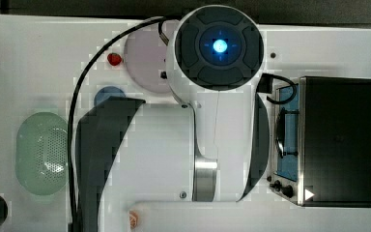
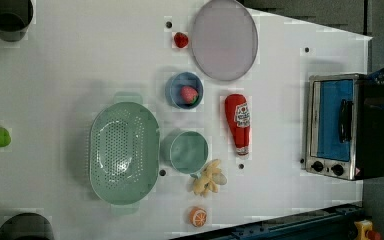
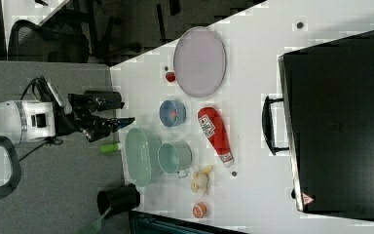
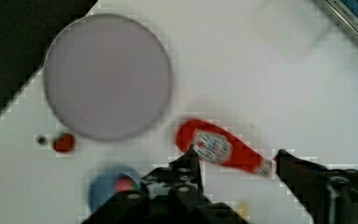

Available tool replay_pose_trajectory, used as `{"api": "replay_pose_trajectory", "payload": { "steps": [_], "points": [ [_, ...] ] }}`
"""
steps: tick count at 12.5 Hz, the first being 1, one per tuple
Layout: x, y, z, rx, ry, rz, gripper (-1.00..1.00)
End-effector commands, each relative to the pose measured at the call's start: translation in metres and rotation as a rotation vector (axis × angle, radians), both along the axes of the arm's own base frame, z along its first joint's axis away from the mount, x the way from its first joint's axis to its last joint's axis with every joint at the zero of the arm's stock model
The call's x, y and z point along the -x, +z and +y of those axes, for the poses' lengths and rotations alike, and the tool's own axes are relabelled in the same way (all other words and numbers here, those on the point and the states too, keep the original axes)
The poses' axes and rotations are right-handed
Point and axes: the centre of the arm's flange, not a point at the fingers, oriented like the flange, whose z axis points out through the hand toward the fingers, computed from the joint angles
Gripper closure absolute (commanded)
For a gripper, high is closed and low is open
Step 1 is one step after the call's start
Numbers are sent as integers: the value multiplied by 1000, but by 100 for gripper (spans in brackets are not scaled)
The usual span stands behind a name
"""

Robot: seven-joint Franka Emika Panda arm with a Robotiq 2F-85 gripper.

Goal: Pick Ketchup from the table and place it in strainer.

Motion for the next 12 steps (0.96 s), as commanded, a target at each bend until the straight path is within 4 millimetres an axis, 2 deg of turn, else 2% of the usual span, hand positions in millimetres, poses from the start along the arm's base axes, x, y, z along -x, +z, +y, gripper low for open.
{"api": "replay_pose_trajectory", "payload": {
  "steps": [1,3,5,9,12],
  "points": [
    [81,51,-14,7,-10,21,-59],
    [78,38,-10,6,20,46,-100],
    [73,11,-2,2,83,102,-100],
    [54,-66,16,-18,248,184,-100],
    [36,-122,25,-43,480,165,-100]
  ]
}}
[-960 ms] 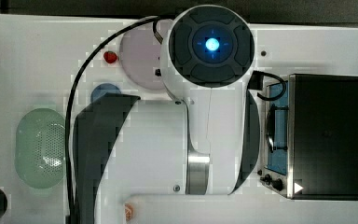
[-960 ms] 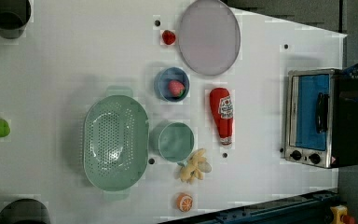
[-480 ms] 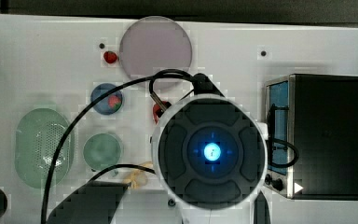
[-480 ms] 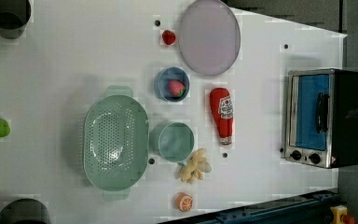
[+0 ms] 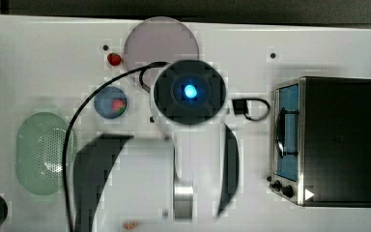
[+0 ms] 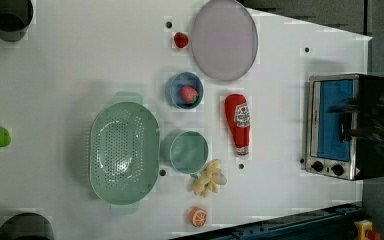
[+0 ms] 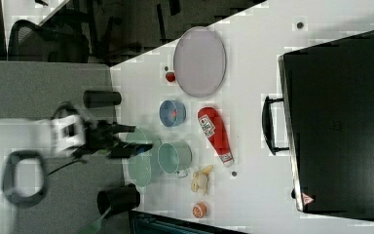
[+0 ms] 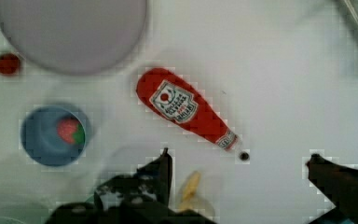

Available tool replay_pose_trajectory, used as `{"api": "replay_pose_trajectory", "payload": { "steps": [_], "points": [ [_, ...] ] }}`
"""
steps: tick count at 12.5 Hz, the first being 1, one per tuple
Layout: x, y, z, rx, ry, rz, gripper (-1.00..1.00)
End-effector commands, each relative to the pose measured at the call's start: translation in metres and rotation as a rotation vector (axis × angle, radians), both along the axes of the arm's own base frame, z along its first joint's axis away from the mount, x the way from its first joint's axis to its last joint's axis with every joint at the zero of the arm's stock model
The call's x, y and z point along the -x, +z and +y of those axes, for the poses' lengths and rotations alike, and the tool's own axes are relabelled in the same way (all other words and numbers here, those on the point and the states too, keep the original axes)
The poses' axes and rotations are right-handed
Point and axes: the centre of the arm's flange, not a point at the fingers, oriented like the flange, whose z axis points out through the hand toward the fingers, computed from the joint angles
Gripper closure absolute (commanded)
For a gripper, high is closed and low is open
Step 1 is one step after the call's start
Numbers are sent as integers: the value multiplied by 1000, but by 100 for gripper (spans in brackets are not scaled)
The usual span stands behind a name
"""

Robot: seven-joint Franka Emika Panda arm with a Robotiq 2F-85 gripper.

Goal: Pick Ketchup from the table and place it in strainer.

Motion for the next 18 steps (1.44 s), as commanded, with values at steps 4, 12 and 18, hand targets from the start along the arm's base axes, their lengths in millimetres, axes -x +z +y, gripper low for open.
{"api": "replay_pose_trajectory", "payload": {
  "steps": [4,12,18],
  "points": [
    [-9,-123,8,-81,593,6,-100],
    [7,-251,11,-110,798,-49,-100],
    [20,-325,10,-127,781,-57,-100]
  ]
}}
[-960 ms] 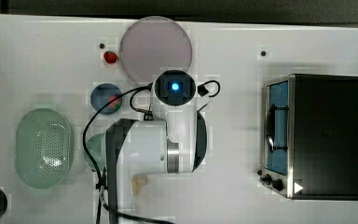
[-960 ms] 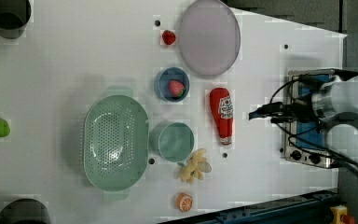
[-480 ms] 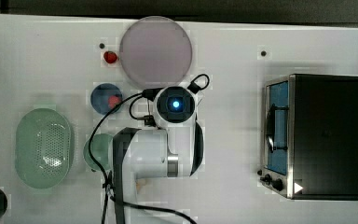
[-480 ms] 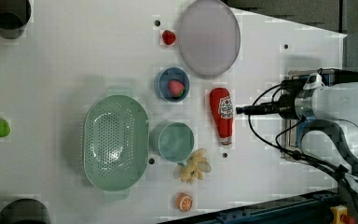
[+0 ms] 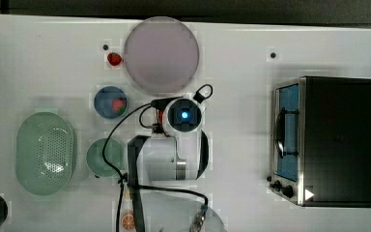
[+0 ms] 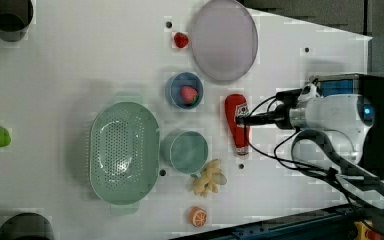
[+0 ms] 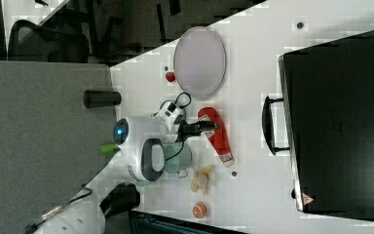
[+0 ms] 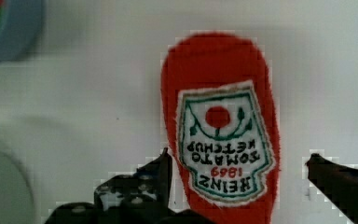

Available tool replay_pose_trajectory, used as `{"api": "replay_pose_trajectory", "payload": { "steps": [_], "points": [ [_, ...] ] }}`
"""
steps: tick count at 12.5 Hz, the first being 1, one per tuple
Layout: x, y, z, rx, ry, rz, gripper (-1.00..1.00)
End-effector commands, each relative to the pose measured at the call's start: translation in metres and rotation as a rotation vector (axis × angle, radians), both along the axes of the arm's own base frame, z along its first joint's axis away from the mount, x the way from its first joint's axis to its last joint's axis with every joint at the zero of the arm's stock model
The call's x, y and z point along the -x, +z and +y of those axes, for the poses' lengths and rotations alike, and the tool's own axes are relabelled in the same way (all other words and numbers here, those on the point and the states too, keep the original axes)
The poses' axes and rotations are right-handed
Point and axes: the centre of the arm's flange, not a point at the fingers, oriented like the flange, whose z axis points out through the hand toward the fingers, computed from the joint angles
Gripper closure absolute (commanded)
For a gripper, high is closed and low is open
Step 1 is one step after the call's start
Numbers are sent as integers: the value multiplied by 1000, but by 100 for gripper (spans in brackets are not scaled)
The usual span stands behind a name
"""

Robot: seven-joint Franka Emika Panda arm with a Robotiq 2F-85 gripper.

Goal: Pick Ketchup from the table and place it in strainer.

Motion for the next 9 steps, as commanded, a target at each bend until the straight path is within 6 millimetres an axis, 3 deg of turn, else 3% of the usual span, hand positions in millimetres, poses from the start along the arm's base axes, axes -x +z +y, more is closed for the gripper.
{"api": "replay_pose_trajectory", "payload": {
  "steps": [1,4,7,9],
  "points": [
    [8,-25,1,-12,40,-7,-93],
    [7,-26,3,-14,41,-20,-25],
    [-3,2,4,-7,46,-68,-25],
    [-9,40,10,1,60,-93,-25]
  ]
}}
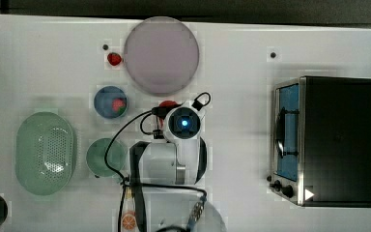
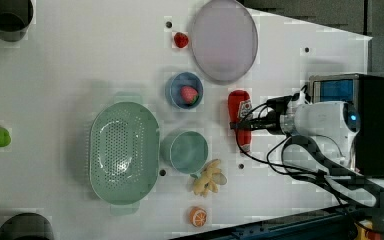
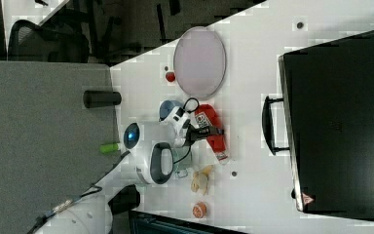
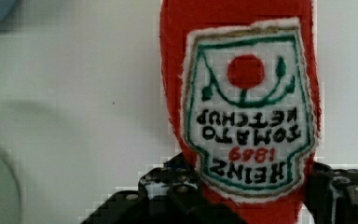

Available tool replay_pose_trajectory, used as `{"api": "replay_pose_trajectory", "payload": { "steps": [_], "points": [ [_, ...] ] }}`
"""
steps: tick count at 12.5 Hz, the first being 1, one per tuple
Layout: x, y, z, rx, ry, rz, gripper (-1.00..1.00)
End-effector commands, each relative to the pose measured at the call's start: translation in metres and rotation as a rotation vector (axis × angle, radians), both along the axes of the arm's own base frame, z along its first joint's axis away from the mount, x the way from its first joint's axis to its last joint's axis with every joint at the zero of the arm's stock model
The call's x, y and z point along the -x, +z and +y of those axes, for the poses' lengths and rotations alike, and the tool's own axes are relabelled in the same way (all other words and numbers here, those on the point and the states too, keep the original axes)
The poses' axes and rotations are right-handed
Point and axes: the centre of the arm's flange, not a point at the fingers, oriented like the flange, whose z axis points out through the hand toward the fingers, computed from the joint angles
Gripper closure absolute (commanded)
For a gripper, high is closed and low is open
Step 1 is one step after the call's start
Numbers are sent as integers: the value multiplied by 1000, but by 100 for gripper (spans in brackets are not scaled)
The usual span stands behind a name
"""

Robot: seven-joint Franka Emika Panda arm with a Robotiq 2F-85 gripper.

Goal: Pick Ketchup from the table and place it in strainer.

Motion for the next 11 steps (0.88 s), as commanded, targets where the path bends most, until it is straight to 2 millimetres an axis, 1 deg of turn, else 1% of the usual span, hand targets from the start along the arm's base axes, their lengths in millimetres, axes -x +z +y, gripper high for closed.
{"api": "replay_pose_trajectory", "payload": {
  "steps": [1,3,5,6,7,8,9,11],
  "points": [
    [-25,84,14,12,61,-102,-25],
    [-27,133,27,24,84,-89,-25],
    [-26,184,40,41,67,-79,-25],
    [-23,205,50,50,50,-69,-25],
    [-18,222,63,59,27,-62,-25],
    [-14,236,80,66,2,-67,-25],
    [-10,246,100,71,-27,-74,-25],
    [2,252,144,78,-94,-74,-25]
  ]
}}
